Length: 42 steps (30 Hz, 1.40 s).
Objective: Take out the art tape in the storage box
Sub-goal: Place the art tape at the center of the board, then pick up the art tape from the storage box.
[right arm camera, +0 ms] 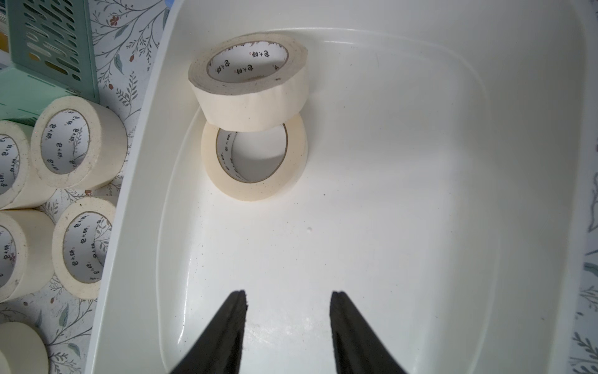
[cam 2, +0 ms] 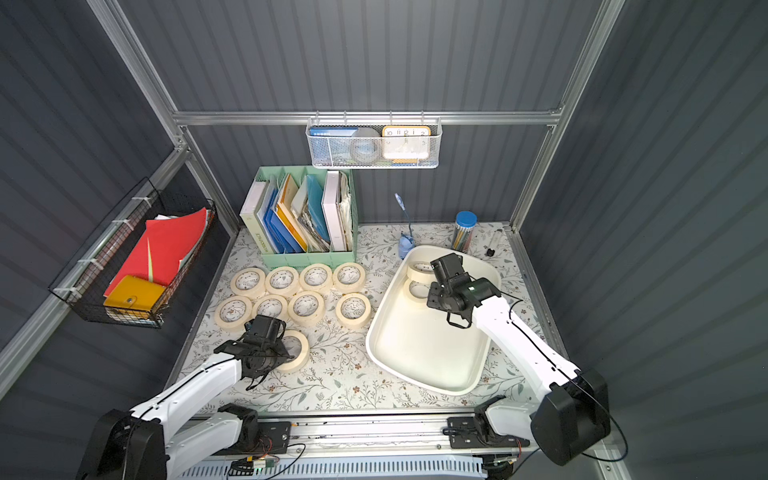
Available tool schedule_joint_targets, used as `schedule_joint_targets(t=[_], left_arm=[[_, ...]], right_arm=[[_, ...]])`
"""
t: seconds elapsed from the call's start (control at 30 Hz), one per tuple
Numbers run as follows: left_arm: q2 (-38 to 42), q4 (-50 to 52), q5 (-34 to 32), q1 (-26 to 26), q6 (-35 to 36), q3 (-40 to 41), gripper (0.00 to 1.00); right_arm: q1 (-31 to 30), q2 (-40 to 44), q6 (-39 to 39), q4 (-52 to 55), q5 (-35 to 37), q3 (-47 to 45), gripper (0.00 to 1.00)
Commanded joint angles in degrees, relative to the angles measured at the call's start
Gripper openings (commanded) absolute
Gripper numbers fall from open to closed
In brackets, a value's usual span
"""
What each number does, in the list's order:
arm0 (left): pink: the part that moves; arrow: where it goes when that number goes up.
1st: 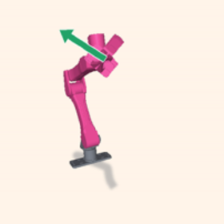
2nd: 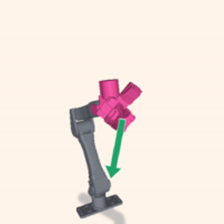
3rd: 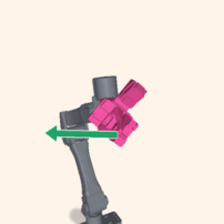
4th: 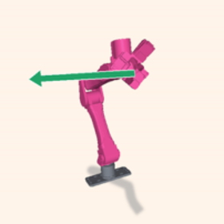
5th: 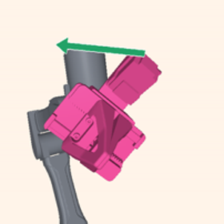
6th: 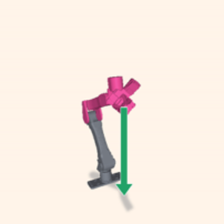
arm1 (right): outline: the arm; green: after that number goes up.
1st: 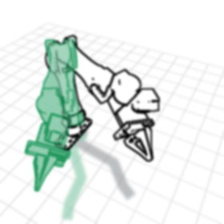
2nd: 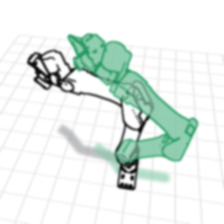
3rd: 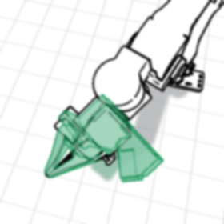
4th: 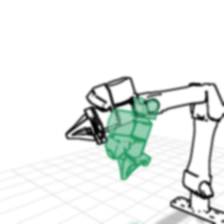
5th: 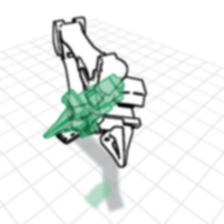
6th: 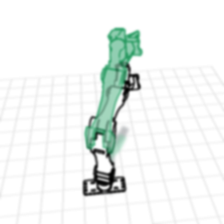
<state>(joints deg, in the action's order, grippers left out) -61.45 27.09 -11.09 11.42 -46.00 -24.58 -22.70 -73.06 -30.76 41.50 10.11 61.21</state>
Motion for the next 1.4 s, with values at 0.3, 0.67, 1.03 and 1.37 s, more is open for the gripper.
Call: schedule_joint_targets(t=[0.3,0.67,1.03,1.37], left_arm=[[-0.89,-2.59,0.19,-6.85,0.74,1.76,0.00],[1.13,-1.04,-0.22,-6.85,-1.19,0.70,0.69],[3.19,2.26,5.11,-6.59,2.56,-10.57,0.91],[-7.23,6.35,-0.45,5.79,10.68,-27.57,1.00]], right_arm=[[1.12,0.21,-0.01,-0.77,0.26,-3.66,0.48],[3.66,-7.46,-2.31,-10.29,-2.30,-4.99,0.48],[4.77,-20.84,-5.89,-17.95,-3.54,-0.49,0.48],[5.37,-27.11,-5.75,-20.02,-2.71,2.10,0.49]])
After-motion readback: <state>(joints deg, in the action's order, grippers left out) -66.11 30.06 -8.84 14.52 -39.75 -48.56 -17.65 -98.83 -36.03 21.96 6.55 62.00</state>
